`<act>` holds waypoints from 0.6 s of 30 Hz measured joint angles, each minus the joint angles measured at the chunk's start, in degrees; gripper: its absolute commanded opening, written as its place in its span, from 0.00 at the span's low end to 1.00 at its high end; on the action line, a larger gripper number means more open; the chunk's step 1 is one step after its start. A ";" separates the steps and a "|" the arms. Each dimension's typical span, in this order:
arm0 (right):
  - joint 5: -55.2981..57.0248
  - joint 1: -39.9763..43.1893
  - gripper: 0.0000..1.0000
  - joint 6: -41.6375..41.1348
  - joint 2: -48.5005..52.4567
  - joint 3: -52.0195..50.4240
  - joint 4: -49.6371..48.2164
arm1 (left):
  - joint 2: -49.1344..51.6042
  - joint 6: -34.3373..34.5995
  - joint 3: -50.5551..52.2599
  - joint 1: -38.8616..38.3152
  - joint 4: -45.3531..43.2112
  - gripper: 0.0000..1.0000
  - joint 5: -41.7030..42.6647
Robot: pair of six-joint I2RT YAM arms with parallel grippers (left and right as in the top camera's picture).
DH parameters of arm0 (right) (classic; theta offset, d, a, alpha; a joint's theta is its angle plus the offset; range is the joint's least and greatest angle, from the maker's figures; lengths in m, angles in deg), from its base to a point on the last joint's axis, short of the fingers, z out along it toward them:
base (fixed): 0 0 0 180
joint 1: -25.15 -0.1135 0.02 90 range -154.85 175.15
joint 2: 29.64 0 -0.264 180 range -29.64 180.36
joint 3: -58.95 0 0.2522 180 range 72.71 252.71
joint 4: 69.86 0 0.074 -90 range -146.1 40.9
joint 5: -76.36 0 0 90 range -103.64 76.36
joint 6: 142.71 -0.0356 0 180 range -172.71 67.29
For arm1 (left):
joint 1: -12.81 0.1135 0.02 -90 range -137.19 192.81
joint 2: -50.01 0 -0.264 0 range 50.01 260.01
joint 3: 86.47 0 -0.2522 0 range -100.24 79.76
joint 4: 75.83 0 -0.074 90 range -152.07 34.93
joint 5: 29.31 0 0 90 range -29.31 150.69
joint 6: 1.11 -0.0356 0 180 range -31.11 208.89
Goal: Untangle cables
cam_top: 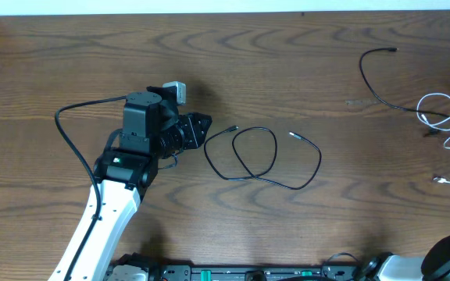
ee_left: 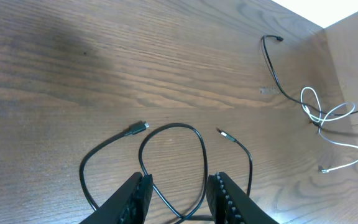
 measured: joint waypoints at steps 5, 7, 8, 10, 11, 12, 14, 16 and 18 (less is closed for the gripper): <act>-14.34 -0.24 0.99 0.04 0.15 0.00 0.04 | 0.00 0.00 0.00 0.00 0.00 0.35 0.00; -23.12 -1.75 0.99 1.03 1.01 0.00 0.04 | 0.00 0.00 0.00 0.00 0.00 0.35 0.00; -25.97 -2.78 0.99 1.86 1.55 0.00 0.22 | 0.00 0.00 0.00 0.00 -0.02 0.34 0.00; -30.32 -6.14 0.99 5.14 2.91 0.00 1.97 | 0.00 0.00 0.00 0.00 0.02 0.34 0.00; -31.58 -8.39 0.99 7.30 3.48 -0.02 3.52 | 0.00 0.00 0.00 0.00 -0.02 0.35 0.00; -32.15 -10.19 0.99 8.87 3.91 -0.02 4.26 | 0.00 0.00 0.00 0.00 0.02 0.35 0.00; -34.01 -16.72 0.98 14.62 5.49 0.00 6.40 | 0.00 0.00 0.00 0.00 0.00 0.35 0.00; -34.03 -21.27 0.93 19.12 6.82 0.00 8.87 | 0.07 0.00 0.00 0.00 0.02 0.35 0.02; -32.98 -26.01 0.90 23.43 8.87 -0.02 10.93 | 0.42 0.00 0.00 0.00 0.02 0.34 0.00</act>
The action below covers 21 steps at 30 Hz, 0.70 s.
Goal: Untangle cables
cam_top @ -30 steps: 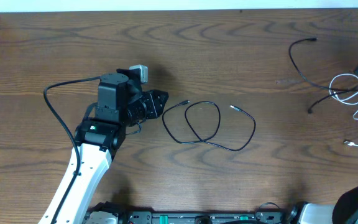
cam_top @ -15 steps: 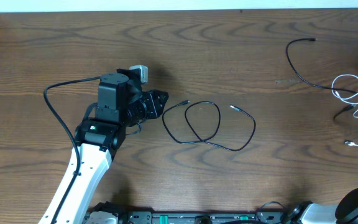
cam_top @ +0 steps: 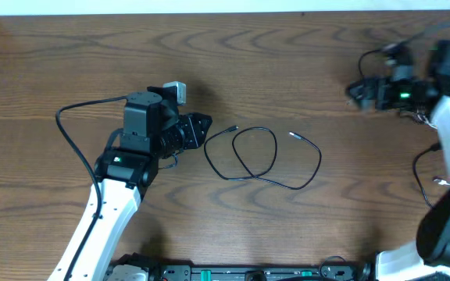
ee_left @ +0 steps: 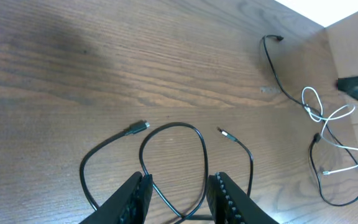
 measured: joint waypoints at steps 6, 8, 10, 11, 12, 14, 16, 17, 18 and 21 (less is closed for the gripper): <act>10.47 -14.27 0.88 7.76 8.63 0.00 4.92 | 2.19 0.00 0.00 0.00 1.60 0.35 0.00; 14.12 -18.25 0.89 8.55 10.75 0.00 5.05 | 3.41 0.02 0.00 0.00 1.92 0.35 -0.04; 17.75 -21.46 0.89 8.92 11.80 0.00 5.18 | 4.55 0.00 0.00 0.00 2.95 0.34 -0.72; 19.32 -22.75 0.87 8.98 12.00 0.00 5.27 | 5.27 0.00 0.00 0.00 3.67 0.35 -1.51; 21.46 -24.15 0.85 9.16 12.20 0.00 5.33 | 6.10 0.00 0.00 0.00 4.61 0.34 -2.45; 24.22 -25.88 0.80 9.33 12.52 0.00 5.40 | 7.48 0.02 0.00 0.00 6.43 0.35 -4.15; 26.77 -27.30 0.69 9.62 13.79 0.00 5.51 | 8.74 -0.02 0.00 0.00 8.28 0.35 -6.16; 27.26 -27.74 0.66 9.81 14.47 0.00 5.49 | 9.35 0.00 0.00 0.00 9.11 0.35 -7.48; 27.80 -27.91 0.58 9.81 15.10 0.00 5.49 | 9.70 0.00 0.00 0.00 9.55 0.34 -8.11; 29.09 -28.37 0.36 10.03 16.83 0.00 5.44 | 11.19 0.04 0.00 0.00 10.95 0.35 -11.61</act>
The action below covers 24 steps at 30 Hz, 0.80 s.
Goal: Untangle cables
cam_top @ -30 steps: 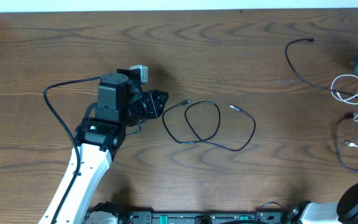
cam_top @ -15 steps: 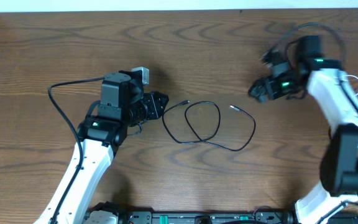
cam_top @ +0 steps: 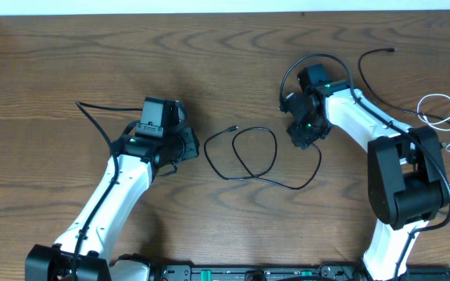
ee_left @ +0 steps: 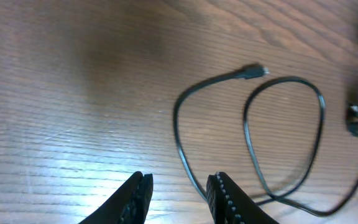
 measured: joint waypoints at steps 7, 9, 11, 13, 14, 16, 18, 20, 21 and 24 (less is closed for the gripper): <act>1.11 -0.07 0.01 -1.84 0.09 0.00 -1.18 | 0.17 0.00 0.00 0.00 0.26 0.35 -1.66; 2.03 0.26 0.01 -4.57 0.11 0.00 -2.51 | 0.17 0.00 0.00 0.00 0.26 0.35 -1.66; 3.69 1.16 0.01 -7.58 0.11 0.00 -3.43 | 0.17 0.00 0.00 0.00 0.35 0.35 -1.68; 6.25 2.82 0.01 -10.23 0.04 0.00 -3.65 | 0.17 0.00 0.00 0.02 0.57 0.35 -1.68; 7.54 3.74 0.01 -11.21 -0.09 0.00 -3.61 | 0.17 0.00 0.00 0.00 0.72 0.35 -1.68; 12.55 7.63 0.01 -13.51 -1.75 0.24 -3.56 | 0.17 0.00 0.00 0.00 0.81 0.35 -1.70; 17.57 11.96 0.01 -14.43 -4.39 2.21 -3.48 | 0.17 0.00 0.00 0.00 0.83 0.35 -1.70; 22.73 17.14 0.01 -14.95 -7.82 5.90 -4.52 | 0.17 0.00 0.00 0.00 0.81 0.35 -1.70; 26.05 21.73 0.01 -15.17 -10.71 9.14 -5.62 | 0.17 0.00 0.00 0.00 0.81 0.35 -1.70; 30.12 30.10 0.01 -16.31 -15.80 15.15 -7.10 | 0.17 0.00 0.00 0.00 0.81 0.35 -1.70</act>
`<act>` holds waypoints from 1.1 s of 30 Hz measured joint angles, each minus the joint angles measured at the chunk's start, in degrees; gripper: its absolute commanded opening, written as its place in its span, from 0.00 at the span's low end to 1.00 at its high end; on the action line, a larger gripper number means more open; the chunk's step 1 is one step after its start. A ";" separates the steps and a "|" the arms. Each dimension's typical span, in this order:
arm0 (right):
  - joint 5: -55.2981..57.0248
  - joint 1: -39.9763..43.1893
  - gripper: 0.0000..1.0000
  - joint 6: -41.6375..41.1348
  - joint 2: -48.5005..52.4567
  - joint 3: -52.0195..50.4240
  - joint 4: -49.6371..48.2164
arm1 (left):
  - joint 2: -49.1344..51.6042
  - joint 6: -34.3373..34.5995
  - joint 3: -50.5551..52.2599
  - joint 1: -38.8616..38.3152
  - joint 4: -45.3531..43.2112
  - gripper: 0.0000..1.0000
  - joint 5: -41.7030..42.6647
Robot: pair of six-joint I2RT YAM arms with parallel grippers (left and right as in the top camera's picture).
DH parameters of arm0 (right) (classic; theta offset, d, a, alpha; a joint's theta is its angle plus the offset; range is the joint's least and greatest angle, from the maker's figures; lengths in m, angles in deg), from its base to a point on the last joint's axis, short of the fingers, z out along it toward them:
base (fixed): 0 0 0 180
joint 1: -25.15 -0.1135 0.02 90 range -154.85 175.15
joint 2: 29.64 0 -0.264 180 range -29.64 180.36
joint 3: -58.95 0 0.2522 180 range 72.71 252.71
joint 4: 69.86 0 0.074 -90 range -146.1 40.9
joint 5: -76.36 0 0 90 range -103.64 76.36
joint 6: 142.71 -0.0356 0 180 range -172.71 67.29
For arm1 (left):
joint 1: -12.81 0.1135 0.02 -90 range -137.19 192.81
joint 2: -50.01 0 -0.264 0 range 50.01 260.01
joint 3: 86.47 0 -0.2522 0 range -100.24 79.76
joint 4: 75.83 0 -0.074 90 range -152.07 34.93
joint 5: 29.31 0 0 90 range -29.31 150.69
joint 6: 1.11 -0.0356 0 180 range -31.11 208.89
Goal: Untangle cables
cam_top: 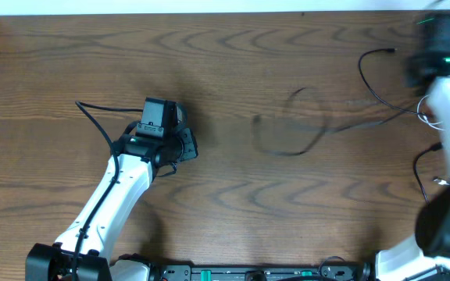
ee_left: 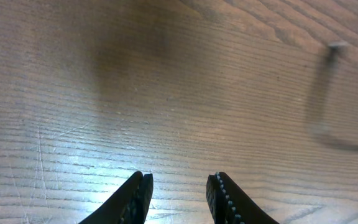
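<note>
A black cable (cam_top: 287, 129) lies smeared by motion at the table's middle. Its tail runs as a taut line to the right, toward my right arm. The same cable shows as a blurred hook (ee_left: 328, 99) at the right edge of the left wrist view. My right gripper (cam_top: 433, 35) is a dark blur at the far right, fingers not distinct, with the cable drawn toward it. My left gripper (cam_top: 187, 145) (ee_left: 179, 199) stands open over bare wood, well left of the cable.
A second black cable (cam_top: 373, 74) curves at the back right. A white cable (cam_top: 444, 117) loops beside it near the right edge, partly under my right arm. My left arm's own lead (cam_top: 92, 117) arcs on the table at the left.
My right gripper was at the black cable's right end in the table's middle. It is now at the far right, and the cable has shifted right and stretched out. My left gripper stays put, open.
The black cable first lay looped before my open left gripper, with no right arm in view. Then the right arm appeared at the back right. Then it was at the loop's right end, my left gripper drawn back. Now the cable is pulled out rightward.
</note>
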 measured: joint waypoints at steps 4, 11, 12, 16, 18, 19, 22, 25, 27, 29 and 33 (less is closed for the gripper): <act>3.34 10.69 0.01 -5.99 -6.14 5.55 -1.09 | 0.00 0.00 0.00 0.00 0.00 0.35 0.00; -4.59 15.72 0.20 -11.10 -4.68 5.81 4.00 | 0.00 0.00 0.00 0.00 0.00 0.35 0.00; -6.05 15.67 0.38 -11.76 -2.95 5.81 4.70 | 0.00 0.00 0.00 0.00 0.02 0.35 0.02; -11.52 15.69 0.66 -11.74 1.49 5.79 5.75 | 0.00 0.02 0.00 0.00 0.02 0.41 0.02; -18.29 15.69 0.71 -10.69 3.13 5.75 6.12 | 0.00 0.11 0.00 0.00 0.00 0.48 0.04; -22.12 15.69 0.73 -10.25 3.61 5.70 6.23 | 0.00 0.07 0.00 0.00 0.00 0.62 0.02; -32.68 15.56 0.78 -9.57 3.82 5.70 7.48 | 0.00 0.11 0.00 0.00 0.02 0.77 0.07; -43.39 14.91 0.83 -7.56 3.93 5.70 8.96 | 0.00 0.11 0.00 0.00 0.00 0.81 0.00; -48.11 13.88 0.86 -6.67 4.09 5.70 9.03 | 0.00 0.13 0.00 0.00 -0.46 0.81 -0.20; -52.17 11.78 0.94 -5.60 4.33 5.70 8.90 | 0.00 0.15 0.00 0.00 -2.84 0.81 -0.83; -55.87 4.35 0.99 -2.10 4.48 5.70 8.81 | 0.00 0.15 0.00 0.02 -13.11 0.82 -3.45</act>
